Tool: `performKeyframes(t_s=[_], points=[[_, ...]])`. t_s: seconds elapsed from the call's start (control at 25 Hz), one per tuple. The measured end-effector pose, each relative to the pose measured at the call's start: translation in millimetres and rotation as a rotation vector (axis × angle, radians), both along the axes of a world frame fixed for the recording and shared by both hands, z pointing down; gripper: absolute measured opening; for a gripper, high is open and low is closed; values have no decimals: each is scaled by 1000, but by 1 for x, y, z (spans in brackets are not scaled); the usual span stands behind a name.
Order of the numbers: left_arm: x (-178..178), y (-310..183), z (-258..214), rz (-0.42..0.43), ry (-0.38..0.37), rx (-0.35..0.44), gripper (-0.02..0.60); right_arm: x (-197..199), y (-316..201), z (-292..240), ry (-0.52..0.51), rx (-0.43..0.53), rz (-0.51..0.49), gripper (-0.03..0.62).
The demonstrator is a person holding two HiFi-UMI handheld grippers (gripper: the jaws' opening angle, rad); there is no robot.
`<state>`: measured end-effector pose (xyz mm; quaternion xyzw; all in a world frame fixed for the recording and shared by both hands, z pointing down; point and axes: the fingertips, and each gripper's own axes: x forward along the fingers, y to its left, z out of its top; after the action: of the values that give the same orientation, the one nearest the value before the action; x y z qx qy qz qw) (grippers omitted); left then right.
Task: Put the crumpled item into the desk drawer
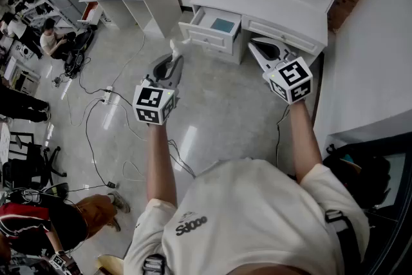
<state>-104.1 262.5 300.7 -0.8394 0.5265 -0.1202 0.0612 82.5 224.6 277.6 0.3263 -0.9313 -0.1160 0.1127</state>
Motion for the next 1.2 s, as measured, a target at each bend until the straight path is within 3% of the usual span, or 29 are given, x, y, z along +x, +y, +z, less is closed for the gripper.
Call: performKeyframes(t_s=[0.44,0.92,1.2], points=[[-22,0,5,1,3,2,71,-17,1,0,-27,-14,4,5],[-74,15,16,19,-5,-13,71,-71,21,14,-19,-40,18,5],[-98,1,29,5,4,-24,69,-92,3,29,-14,-57,14,5]])
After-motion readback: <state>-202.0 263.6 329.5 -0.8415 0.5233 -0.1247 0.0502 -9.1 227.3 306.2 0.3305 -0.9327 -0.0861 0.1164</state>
